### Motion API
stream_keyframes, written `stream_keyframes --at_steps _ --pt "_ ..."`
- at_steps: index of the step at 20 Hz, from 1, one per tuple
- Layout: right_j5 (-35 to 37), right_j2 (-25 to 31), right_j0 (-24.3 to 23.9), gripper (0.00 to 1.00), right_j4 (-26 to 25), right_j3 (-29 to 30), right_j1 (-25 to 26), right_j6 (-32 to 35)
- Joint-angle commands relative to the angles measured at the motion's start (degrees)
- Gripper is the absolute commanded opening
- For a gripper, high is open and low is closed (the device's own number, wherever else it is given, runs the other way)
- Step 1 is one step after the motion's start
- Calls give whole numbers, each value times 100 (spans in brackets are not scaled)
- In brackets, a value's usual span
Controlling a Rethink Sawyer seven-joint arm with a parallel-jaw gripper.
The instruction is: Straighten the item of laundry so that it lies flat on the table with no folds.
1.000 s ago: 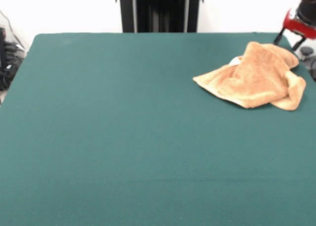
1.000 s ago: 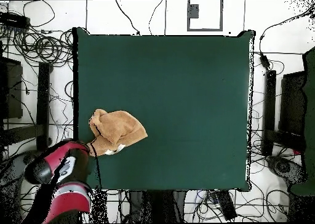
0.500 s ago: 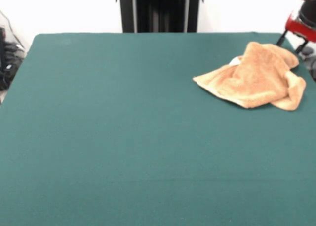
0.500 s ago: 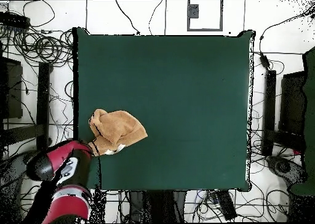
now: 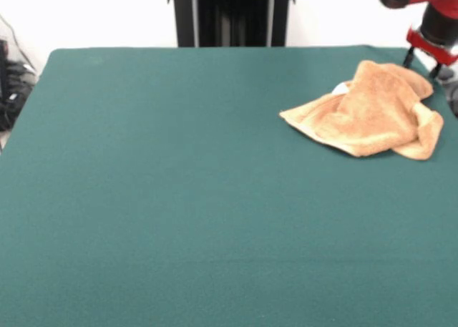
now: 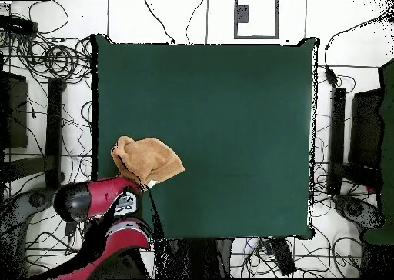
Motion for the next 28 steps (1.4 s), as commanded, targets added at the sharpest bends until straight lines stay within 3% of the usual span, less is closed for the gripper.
stream_keyframes --at_steps 1,5,13,28 --pt "-1764 -163 -847 100 544 175 -170 1248" --pt "-2070 402 -1356 100 570 481 -190 1059" --pt "-2161 405 -1441 100 550 572 -294 1080" --pt "-1878 -213 -1108 100 407 311 -303 824"
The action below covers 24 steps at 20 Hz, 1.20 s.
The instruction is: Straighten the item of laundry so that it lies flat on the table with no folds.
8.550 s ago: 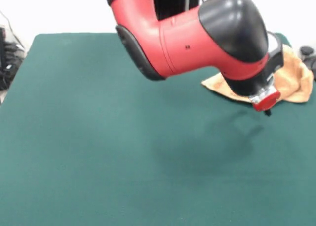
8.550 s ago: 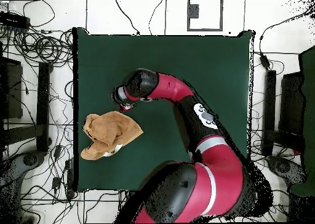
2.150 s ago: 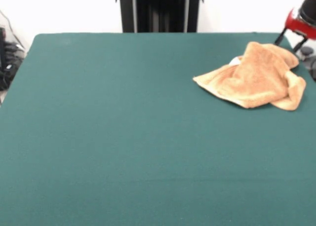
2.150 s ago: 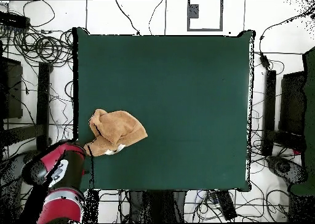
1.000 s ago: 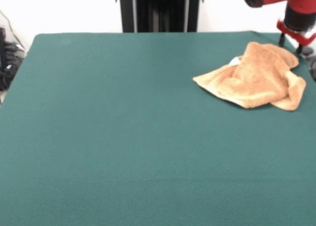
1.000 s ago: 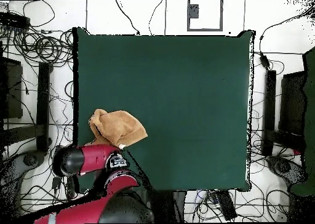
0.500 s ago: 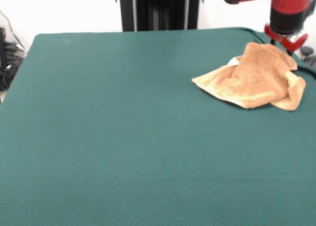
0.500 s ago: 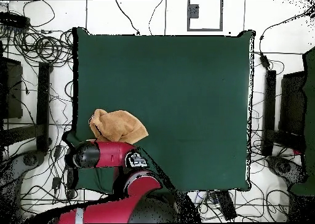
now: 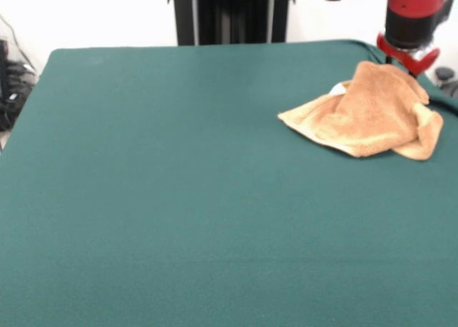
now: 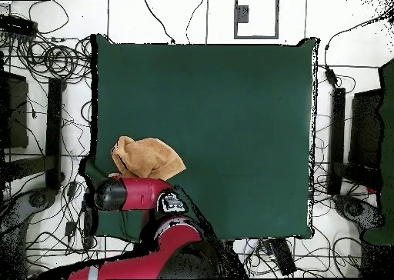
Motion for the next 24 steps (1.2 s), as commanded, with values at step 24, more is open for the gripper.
stream_keyframes --at_steps 24 --pt "-769 -3031 1964 100 -45 -1675 687 718"
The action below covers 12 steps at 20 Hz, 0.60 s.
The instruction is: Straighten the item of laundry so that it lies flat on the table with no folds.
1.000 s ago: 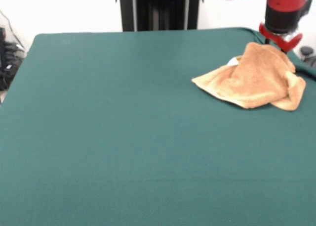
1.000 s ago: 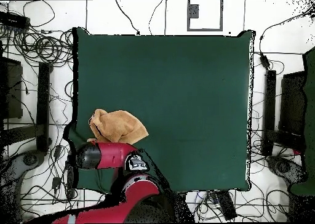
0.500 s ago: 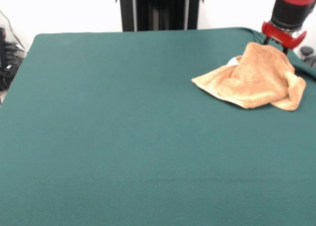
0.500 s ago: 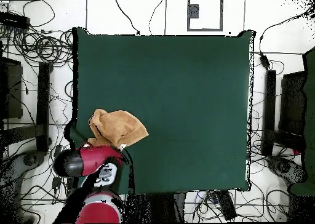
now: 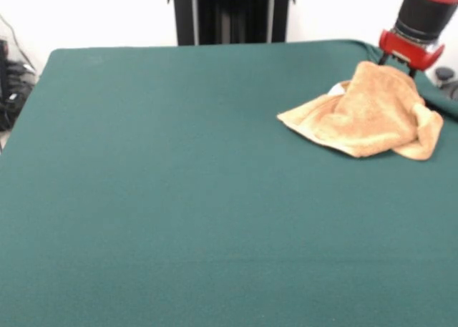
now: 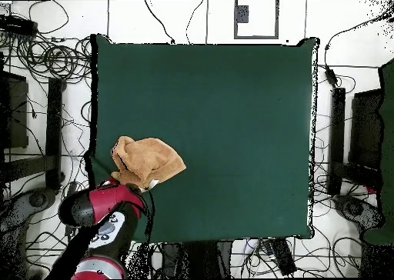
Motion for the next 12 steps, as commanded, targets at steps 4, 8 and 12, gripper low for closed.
stream_keyframes --at_steps 4,8,12 --pt "-984 -1381 -31 100 86 -942 691 825" --pt "-1236 -2204 534 100 197 -1237 1233 1067" --pt "-1288 -2753 867 100 340 -1392 1600 1240"
